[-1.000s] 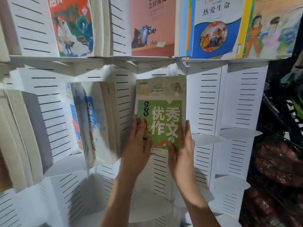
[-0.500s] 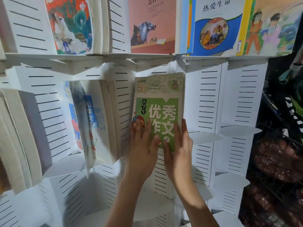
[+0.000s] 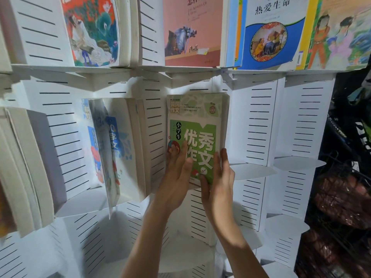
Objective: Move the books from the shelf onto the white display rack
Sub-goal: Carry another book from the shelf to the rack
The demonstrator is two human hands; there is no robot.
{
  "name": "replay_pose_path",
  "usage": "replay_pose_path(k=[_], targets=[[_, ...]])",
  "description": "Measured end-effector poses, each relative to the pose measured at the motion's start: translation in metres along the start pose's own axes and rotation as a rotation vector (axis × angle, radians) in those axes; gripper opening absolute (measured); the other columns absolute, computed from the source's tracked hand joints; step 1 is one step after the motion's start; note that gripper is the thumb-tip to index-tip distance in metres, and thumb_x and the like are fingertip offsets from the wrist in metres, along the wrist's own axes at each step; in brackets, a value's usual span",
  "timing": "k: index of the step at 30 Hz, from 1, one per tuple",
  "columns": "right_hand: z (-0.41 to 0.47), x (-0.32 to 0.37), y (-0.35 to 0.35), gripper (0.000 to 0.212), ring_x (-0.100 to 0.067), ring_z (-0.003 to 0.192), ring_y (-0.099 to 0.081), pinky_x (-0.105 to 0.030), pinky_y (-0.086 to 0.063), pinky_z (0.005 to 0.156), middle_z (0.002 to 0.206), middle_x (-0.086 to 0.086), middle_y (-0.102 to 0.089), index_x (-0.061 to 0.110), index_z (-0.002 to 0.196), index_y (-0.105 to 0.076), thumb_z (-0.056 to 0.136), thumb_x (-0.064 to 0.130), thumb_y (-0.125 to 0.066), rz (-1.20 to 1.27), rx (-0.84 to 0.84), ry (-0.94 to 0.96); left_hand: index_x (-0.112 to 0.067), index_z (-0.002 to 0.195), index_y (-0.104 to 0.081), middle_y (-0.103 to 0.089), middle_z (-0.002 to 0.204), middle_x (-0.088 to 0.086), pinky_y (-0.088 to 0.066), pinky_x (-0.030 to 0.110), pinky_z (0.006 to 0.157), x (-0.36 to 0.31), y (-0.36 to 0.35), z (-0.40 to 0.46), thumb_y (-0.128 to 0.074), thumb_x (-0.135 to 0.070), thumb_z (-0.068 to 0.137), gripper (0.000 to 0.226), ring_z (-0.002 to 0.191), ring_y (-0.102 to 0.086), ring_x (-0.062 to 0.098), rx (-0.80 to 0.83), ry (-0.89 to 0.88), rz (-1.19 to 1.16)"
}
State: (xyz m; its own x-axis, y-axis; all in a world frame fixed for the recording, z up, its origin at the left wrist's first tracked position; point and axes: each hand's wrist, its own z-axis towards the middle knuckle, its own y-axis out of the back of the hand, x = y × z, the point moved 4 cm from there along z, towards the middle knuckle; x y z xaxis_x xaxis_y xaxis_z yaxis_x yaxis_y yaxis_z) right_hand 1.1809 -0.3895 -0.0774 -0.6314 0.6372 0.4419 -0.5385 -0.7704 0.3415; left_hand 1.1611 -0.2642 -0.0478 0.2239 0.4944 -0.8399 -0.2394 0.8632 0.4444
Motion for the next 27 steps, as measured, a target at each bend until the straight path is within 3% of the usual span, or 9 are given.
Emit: replay_pose_path(k=[4,8,11,14,20,24,26,27], targets=[[0.003,-0.005,0.003,0.08,-0.031,0.131,-0.043,-0.035,-0.045,0.099,0.161,0.002,-0.022,0.021,0.153,-0.026,0.088,0.014,-0.072,-0.01,0.039,-0.034,-0.05,0.154,-0.01,0.005,0.166,-0.014,0.0,0.037,0.125,0.0,-0.002,0.004,-0.014,-0.068,0.096,0.061,0.15,0.014,0.002,-0.009,0.012,0.02],[0.009,0.001,0.013,0.08,-0.037,0.144,-0.03,-0.042,-0.038,0.106,0.161,-0.01,-0.021,0.025,0.154,-0.024,0.089,0.013,-0.07,-0.035,0.007,0.034,-0.054,0.151,-0.021,-0.008,0.165,-0.016,-0.01,0.03,0.119,-0.005,-0.004,-0.001,-0.014,-0.069,0.095,0.058,0.151,0.001,0.0,-0.048,0.027,-0.001],[0.018,-0.005,0.008,0.082,-0.034,0.148,-0.025,-0.039,-0.039,0.108,0.163,-0.01,-0.014,0.033,0.157,-0.011,0.095,0.009,-0.059,0.021,0.012,0.086,-0.056,0.149,-0.022,-0.006,0.165,-0.018,-0.01,0.028,0.119,-0.007,-0.009,0.002,-0.015,-0.071,0.093,0.058,0.15,0.004,-0.003,-0.066,0.014,-0.065],[0.022,-0.015,0.0,0.081,-0.03,0.144,-0.032,-0.033,-0.04,0.105,0.163,-0.008,-0.015,0.043,0.155,0.005,0.1,0.015,-0.048,0.071,0.032,0.059,-0.053,0.15,-0.019,-0.001,0.166,-0.017,-0.01,0.028,0.118,-0.008,-0.014,0.006,-0.015,-0.066,0.092,0.06,0.15,0.008,-0.002,-0.066,0.025,-0.075],[0.019,-0.021,-0.006,0.067,-0.028,0.133,-0.041,-0.03,-0.042,0.096,0.162,-0.01,-0.022,0.032,0.158,-0.003,0.103,0.026,-0.041,0.048,0.019,0.033,-0.055,0.151,-0.019,-0.002,0.166,-0.015,-0.015,0.039,0.123,-0.003,-0.015,0.009,-0.015,-0.073,0.093,0.06,0.151,0.003,0.001,-0.072,0.019,-0.052],[0.018,-0.025,-0.001,0.072,-0.03,0.135,-0.043,-0.041,-0.055,0.082,0.164,-0.007,-0.019,0.029,0.158,-0.007,0.1,0.025,-0.049,0.026,0.06,0.029,-0.061,0.144,-0.021,-0.006,0.162,-0.025,-0.015,0.026,0.115,-0.006,-0.014,0.002,-0.013,-0.075,0.089,0.057,0.136,0.001,-0.021,-0.067,0.028,-0.046],[0.014,-0.026,0.005,0.085,-0.031,0.136,-0.045,-0.043,-0.056,0.085,0.164,-0.002,-0.016,0.037,0.157,-0.002,0.096,0.02,-0.059,0.029,0.096,0.032,-0.058,0.146,-0.026,-0.012,0.158,-0.03,-0.02,0.022,0.113,-0.009,-0.016,-0.004,-0.018,-0.072,0.092,0.056,0.123,-0.006,-0.032,-0.058,0.006,-0.049],[0.011,-0.026,0.007,0.091,-0.031,0.136,-0.046,-0.044,-0.056,0.087,0.164,0.001,-0.015,0.042,0.156,0.0,0.094,0.017,-0.063,0.032,0.111,0.024,-0.056,0.147,-0.026,-0.013,0.159,-0.028,-0.021,0.02,0.11,-0.01,-0.018,-0.007,-0.019,-0.07,0.093,0.056,0.122,-0.011,-0.03,-0.054,-0.003,-0.036]])
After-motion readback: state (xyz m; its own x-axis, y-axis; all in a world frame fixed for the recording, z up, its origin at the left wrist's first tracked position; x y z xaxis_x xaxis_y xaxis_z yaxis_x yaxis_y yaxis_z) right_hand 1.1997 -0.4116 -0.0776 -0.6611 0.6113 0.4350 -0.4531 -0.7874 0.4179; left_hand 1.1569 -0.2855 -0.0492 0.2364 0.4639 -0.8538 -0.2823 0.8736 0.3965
